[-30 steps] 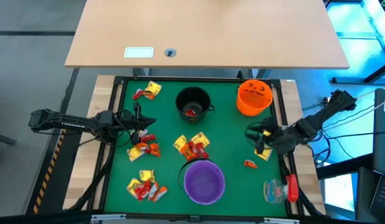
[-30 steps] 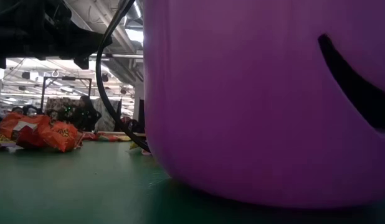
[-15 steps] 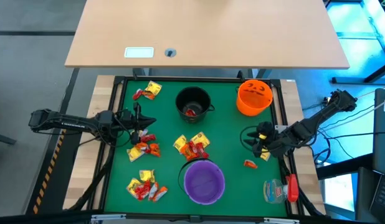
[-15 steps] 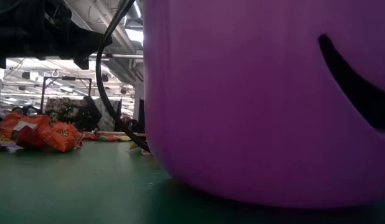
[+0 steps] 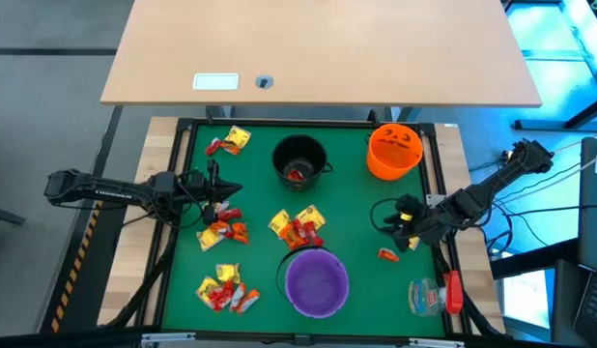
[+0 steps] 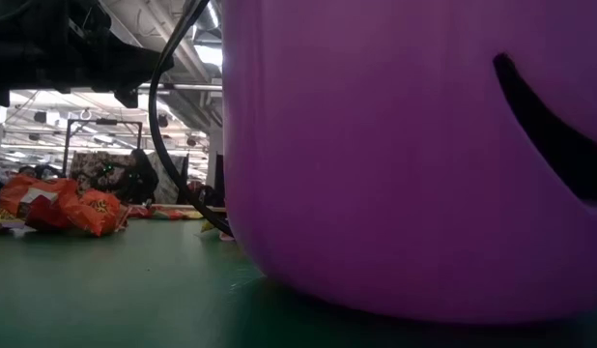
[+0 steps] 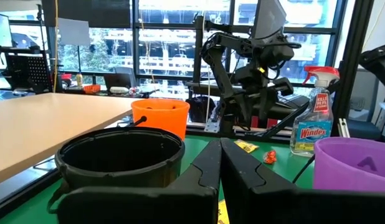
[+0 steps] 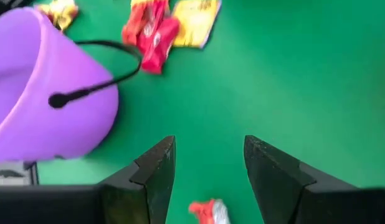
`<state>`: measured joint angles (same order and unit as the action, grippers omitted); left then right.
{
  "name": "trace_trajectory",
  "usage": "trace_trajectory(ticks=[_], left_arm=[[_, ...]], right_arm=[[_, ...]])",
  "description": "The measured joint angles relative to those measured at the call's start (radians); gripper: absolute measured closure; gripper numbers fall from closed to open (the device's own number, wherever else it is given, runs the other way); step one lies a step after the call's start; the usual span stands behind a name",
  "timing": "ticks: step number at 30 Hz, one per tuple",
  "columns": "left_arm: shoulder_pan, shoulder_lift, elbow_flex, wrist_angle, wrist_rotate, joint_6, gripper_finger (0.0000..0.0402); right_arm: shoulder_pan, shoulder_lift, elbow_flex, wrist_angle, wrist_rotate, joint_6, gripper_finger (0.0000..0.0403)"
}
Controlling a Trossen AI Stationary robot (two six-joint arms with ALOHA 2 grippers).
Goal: Sort candy
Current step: Put the orange candy into the orange bucket
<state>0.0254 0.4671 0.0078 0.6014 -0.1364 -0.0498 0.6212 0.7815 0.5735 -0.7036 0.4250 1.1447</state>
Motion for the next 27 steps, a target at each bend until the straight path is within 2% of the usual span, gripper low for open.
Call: trace_trajectory(ticks=[7,27], left_arm=[[0.0,0.0,0.0,0.0,-0.01,0.004,0.0401],[0.0,0.0,0.0,-0.002,-0.034,0.034,0.0401]], right_arm=[[0.0,0.007,0.0,-0.065,-0.088,0.081,0.0217],[0.0,0.056,0.0,-0.068,-0.075,0.088,0.0217]])
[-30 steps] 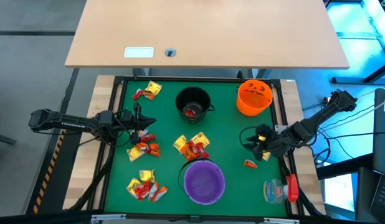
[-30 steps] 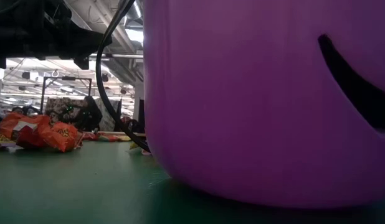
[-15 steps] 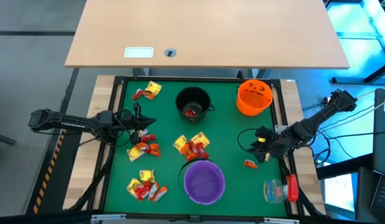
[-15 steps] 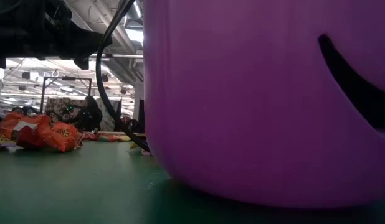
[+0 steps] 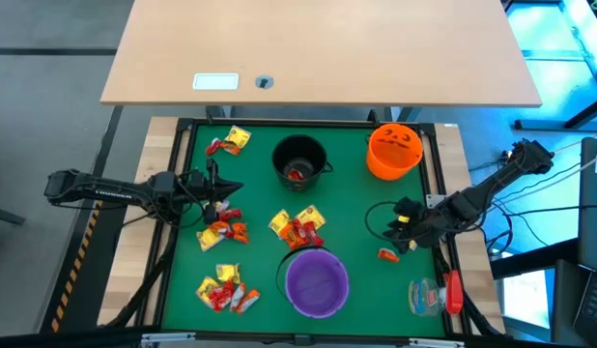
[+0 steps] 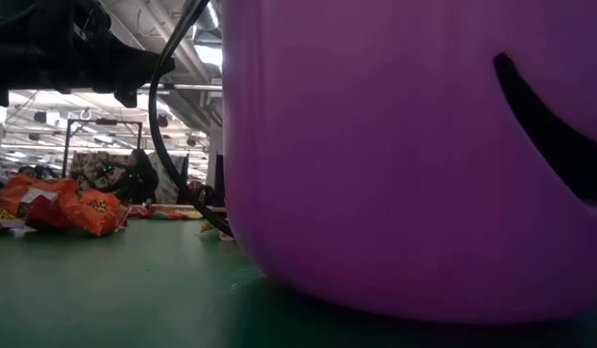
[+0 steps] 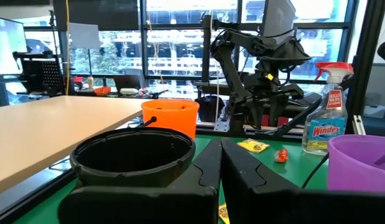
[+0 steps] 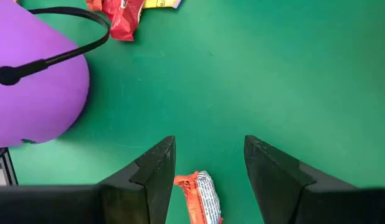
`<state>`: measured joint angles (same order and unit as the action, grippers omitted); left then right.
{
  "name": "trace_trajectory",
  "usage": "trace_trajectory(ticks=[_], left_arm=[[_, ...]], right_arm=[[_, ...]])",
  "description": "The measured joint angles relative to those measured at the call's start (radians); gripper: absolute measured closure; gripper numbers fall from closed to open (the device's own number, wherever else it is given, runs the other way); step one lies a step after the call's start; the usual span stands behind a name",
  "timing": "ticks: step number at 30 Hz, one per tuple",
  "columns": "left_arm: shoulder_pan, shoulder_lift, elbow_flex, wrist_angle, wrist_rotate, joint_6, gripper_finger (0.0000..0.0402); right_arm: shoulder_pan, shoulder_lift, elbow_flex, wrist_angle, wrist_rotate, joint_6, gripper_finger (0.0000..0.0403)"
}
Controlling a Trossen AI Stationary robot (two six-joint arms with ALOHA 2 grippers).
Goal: Sort candy
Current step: Put the orange candy into the orange bucket
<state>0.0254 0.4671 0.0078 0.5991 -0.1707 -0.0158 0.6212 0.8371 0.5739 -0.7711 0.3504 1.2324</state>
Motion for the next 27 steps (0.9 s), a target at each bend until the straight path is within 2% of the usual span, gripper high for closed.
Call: trace_trajectory(ticks=[18,23,27], left_arm=[[0.0,0.0,0.0,0.0,0.006,-0.002,0.0401],[0.0,0.0,0.0,0.0,0.006,-0.005,0.0401],[0.0,0.0,0.0,0.0,0.007,-0.008,0.0401]], right_arm=[[0.0,-0.001,0.002,0.072,0.029,-0.123,0.0217],[-0.002,-0.002,0.002,0.001,-0.008,-0.131,0.0217],[-0.055,0.005,0.002,-0.067,-0.079,-0.136,0.0217]])
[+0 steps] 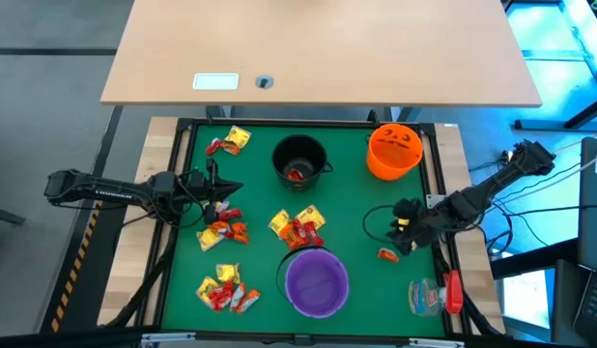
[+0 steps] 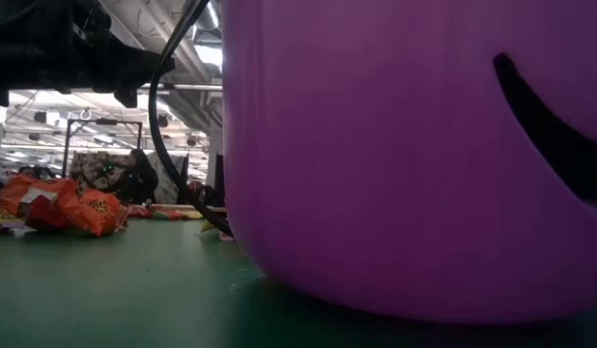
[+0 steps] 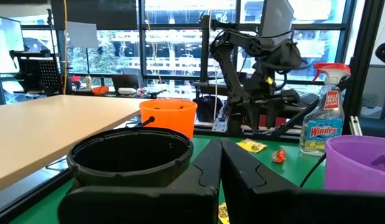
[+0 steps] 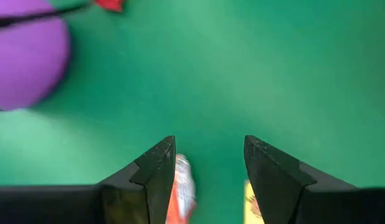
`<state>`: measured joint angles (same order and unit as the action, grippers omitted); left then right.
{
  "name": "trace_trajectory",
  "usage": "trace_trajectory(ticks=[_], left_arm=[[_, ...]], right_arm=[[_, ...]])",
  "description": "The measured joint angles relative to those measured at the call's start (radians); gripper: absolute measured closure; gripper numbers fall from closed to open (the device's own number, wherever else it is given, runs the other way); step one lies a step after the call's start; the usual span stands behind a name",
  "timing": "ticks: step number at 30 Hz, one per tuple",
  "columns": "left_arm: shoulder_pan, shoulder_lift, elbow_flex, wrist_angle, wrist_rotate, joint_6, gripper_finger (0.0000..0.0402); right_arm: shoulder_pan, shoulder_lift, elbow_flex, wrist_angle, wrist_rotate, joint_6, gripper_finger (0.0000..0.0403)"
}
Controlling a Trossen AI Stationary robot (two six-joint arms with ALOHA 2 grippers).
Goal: Sort candy
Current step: Put the orange candy into the orange bucket
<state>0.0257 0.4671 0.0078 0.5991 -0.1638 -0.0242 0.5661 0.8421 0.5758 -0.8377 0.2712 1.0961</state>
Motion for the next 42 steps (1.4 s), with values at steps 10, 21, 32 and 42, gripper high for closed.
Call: trace_trajectory(ticks=[10,21,32,42], left_arm=[[0.0,0.0,0.0,0.0,-0.002,-0.001,0.0401],[0.0,0.0,0.0,0.001,-0.002,-0.002,0.0401],[0.0,0.0,0.0,0.0,0.032,-0.004,0.0401],[0.0,0.0,0.0,-0.057,0.07,-0.026,0.0401]], right_arm=[[-0.124,0.087,0.0,0.034,-0.134,-0.191,0.0217],[-0.122,0.231,0.0,0.167,-0.212,-0.219,0.0186],[-0.122,0.294,0.0,0.196,-0.202,-0.216,0.0092],[-0.122,0.295,0.0,0.201,-0.167,-0.223,0.0102]])
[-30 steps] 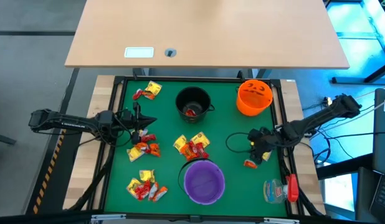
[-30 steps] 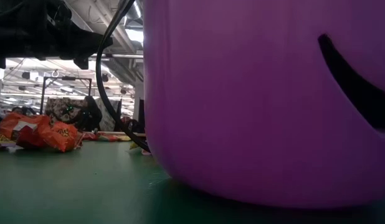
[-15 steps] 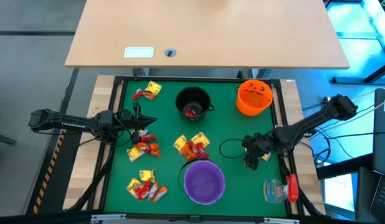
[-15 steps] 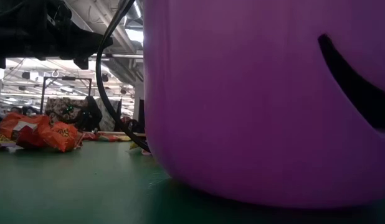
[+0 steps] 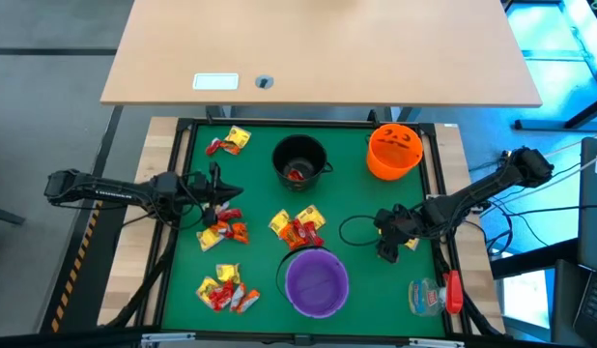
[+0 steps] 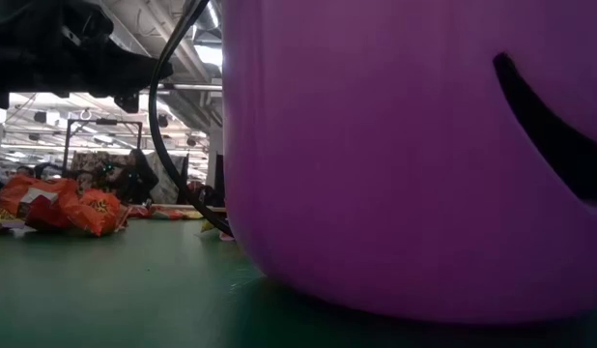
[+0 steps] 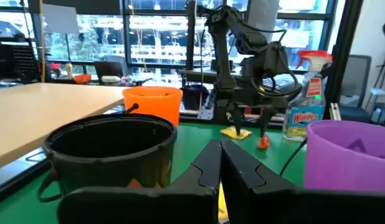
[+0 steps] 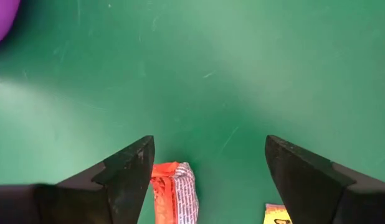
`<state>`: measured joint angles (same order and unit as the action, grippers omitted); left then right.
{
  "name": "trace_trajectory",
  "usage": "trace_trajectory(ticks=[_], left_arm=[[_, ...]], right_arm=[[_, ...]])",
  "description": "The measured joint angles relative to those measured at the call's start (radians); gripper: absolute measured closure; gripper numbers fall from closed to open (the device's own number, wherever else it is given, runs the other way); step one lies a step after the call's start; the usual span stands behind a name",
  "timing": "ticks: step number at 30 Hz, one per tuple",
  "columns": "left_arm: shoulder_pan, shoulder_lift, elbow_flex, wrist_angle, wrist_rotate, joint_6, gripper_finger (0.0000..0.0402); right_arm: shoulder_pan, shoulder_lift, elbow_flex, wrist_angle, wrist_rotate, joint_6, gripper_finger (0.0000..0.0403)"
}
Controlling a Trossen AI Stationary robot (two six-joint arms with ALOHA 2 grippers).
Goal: Sort candy
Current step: Put the orange candy into the orange bucket
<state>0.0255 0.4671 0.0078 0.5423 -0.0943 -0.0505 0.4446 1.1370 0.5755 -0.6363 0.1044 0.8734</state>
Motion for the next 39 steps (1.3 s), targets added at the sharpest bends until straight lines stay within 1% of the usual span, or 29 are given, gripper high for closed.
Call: trace_trajectory(ticks=[3,8,12,16,19,23,25,29,32,35,39], left_arm=[[0.0,0.0,0.0,-0.042,-0.001,0.0,0.0391],[0.0,0.0,0.026,-0.162,-0.044,-0.01,0.0337],[0.0,0.0,0.098,-0.316,-0.048,-0.033,0.0293],[-0.003,0.023,0.206,-0.521,-0.024,-0.073,0.027],[-0.025,0.06,0.27,-0.613,0.014,-0.094,0.0264],[-0.085,0.134,0.313,-0.636,0.053,-0.145,0.0265],[-0.125,0.186,0.321,-0.66,0.05,-0.186,0.0265],[-0.195,0.291,0.344,-0.796,0.059,-0.254,0.0265],[-0.239,0.352,0.366,-0.824,0.053,-0.282,0.0265],[-0.26,0.404,0.39,-0.839,0.042,-0.289,0.0265],[-0.254,0.484,0.409,-0.921,0.026,-0.292,0.0265]], right_arm=[[0.0,0.0,0.0,0.004,0.017,0.0,0.0102],[0.0,0.0,0.0,0.003,0.019,0.0,0.0102],[0.0,0.0,0.0,0.003,0.025,0.008,0.0102],[0.0,0.0,0.0,0.007,0.063,0.008,0.0102],[0.0,0.0,0.0,0.008,0.092,0.008,0.0102],[0.0,0.0,0.0,0.008,0.111,0.004,0.0102],[0.0,0.0,0.0,0.008,0.113,0.004,0.0102],[0.0,0.0,0.0,0.011,0.113,0.004,0.0102],[0.0,0.0,0.0,0.011,0.12,0.003,0.0102],[0.0,0.0,0.0,0.015,0.133,-0.011,0.0102],[0.0,0.0,0.0,0.025,0.14,-0.016,0.0102]])
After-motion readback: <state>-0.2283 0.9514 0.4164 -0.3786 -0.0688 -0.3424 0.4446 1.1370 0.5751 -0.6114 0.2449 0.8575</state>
